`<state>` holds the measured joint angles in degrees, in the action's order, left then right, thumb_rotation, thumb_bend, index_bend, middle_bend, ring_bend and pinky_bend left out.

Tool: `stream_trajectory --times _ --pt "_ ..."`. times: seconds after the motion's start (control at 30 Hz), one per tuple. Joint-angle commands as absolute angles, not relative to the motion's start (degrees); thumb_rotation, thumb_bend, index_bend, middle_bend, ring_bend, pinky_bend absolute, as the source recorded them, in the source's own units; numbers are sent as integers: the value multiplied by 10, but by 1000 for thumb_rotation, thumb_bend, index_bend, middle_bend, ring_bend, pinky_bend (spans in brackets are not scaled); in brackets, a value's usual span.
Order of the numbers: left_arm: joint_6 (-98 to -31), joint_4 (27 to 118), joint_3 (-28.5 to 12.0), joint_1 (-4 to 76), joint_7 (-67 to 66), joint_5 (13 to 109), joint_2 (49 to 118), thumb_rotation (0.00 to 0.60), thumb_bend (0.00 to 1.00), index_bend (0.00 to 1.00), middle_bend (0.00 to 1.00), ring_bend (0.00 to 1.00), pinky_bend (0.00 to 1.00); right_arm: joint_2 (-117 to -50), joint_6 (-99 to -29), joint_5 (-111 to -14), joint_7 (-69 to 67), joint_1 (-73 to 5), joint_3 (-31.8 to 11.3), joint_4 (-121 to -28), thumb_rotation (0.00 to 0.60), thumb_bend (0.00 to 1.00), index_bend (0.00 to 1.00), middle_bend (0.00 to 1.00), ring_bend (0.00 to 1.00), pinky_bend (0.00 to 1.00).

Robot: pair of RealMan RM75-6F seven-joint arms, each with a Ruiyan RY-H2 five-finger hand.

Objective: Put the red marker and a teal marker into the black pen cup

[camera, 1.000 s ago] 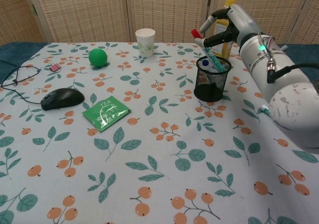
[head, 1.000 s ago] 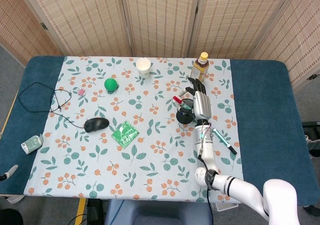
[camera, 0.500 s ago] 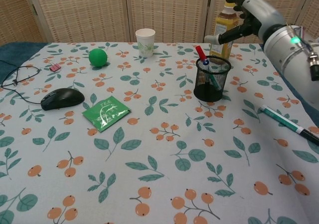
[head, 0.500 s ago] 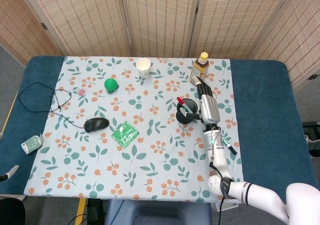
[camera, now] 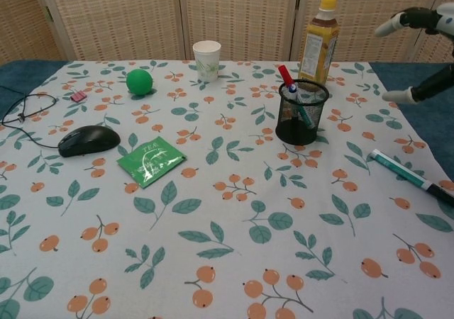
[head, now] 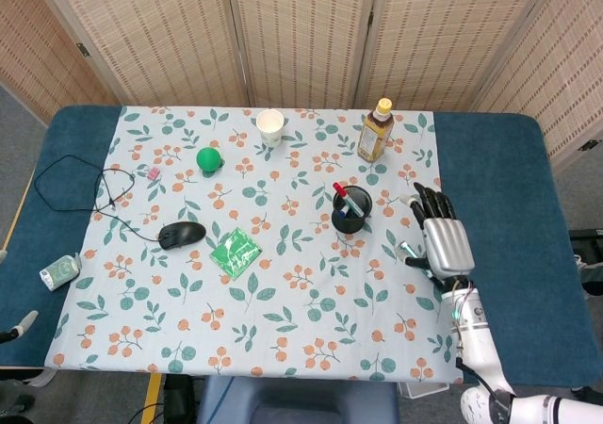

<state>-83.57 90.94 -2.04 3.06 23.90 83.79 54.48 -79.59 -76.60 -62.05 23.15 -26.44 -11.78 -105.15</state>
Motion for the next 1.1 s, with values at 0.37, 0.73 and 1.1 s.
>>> stream_trajectory --times 0.37,0.73,1.1 --pt "-845 917 -9 28 239 869 542 600 270 0 80 41 218 -845 -810 -633 241 -186 -39 -986 600 211 167 0 0 0" --pt "-840 916 -6 31 242 871 542 600 270 0 80 41 218 -899 -814 -637 213 -160 -45 -899 600 214 167 0 0 0" --pt "-847 914 -7 27 250 872 540 600 270 0 80 41 218 -922 -782 -614 216 -159 -65 -857 600 222 167 0 0 0"
